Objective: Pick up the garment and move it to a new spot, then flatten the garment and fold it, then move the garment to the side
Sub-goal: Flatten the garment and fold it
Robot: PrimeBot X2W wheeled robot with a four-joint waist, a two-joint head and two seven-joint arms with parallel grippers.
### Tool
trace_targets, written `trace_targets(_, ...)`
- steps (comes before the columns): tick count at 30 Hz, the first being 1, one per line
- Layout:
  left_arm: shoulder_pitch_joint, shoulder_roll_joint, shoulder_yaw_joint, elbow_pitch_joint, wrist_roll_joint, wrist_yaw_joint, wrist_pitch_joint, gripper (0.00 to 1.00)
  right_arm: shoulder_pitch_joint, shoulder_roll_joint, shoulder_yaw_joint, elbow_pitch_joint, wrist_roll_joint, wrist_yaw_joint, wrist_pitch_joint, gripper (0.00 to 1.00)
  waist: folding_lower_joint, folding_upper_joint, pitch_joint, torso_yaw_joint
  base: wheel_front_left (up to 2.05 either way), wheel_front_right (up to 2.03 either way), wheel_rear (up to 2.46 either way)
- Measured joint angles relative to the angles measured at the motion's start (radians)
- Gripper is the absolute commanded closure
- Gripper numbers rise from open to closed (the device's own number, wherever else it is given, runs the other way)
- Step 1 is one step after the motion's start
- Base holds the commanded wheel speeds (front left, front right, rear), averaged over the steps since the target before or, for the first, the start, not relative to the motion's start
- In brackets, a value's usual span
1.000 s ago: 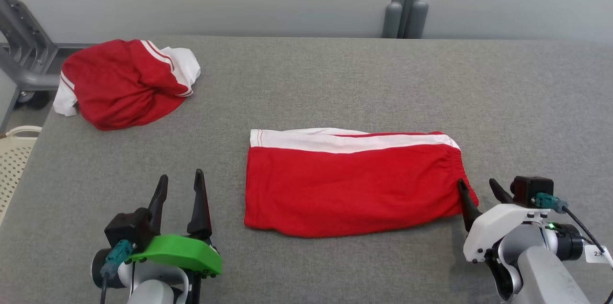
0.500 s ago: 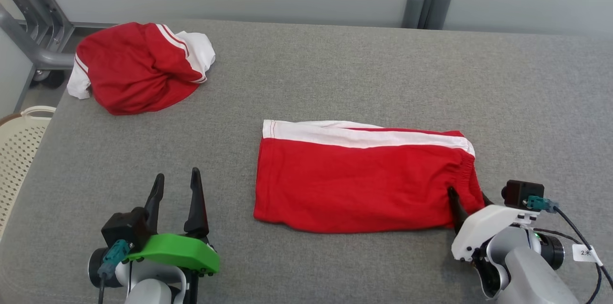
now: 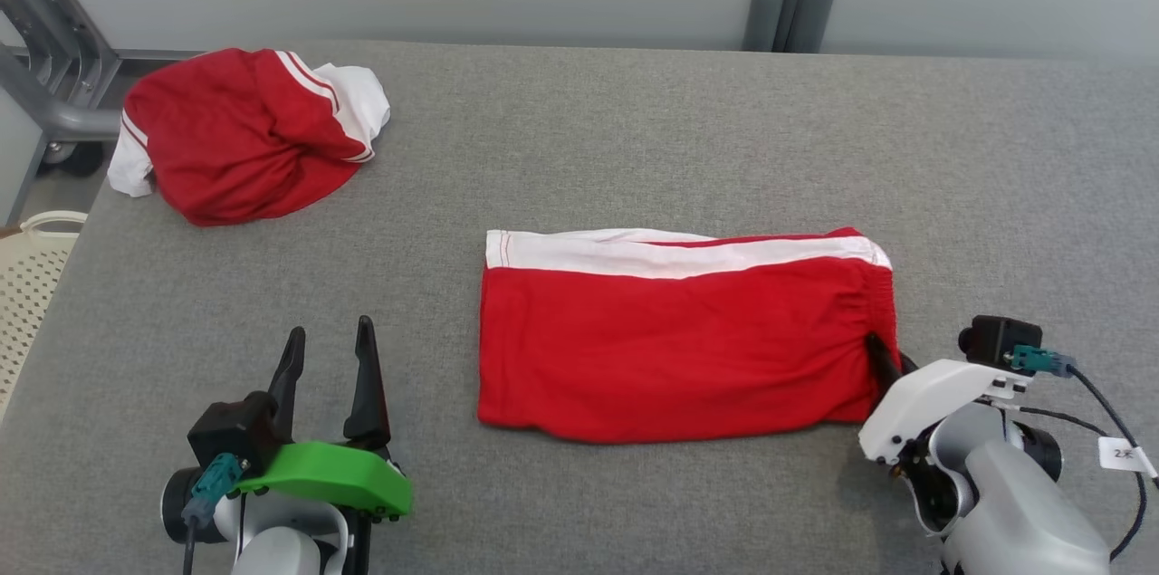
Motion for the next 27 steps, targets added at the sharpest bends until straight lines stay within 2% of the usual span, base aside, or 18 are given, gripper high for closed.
trace_targets(7,0.0,-0.001,-0.005,-0.006,0.006,-0.006,0.0,0.0,-0.004,-0.102,-0.016,-0.05,0.099,0.0,0.018,1.0,0.0,0.0,-0.007,-0.031,0.0,0.0,0.0)
trace_targets(13,0.0,-0.002,-0.024,-0.014,0.005,-0.007,0.0,0.0,-0.003,-0.177,-0.053,-0.04,0.116,0.0,0.025,1.0,0.0,0.0,-0.006,-0.053,0.0,0.0,0.0)
trace_targets(20,0.0,-0.002,-0.04,-0.013,-0.002,-0.006,0.0,0.0,-0.006,-0.153,-0.046,-0.075,0.159,0.0,0.019,1.0,0.0,0.0,-0.017,-0.061,0.0,0.0,0.0)
trace_targets(27,0.006,-0.002,-0.056,-0.009,-0.008,-0.004,0.0,0.0,0.028,-0.132,0.031,-0.234,0.202,0.0,0.049,1.0,0.0001,0.0,-0.043,-0.055,0.0,0.0,0.0)
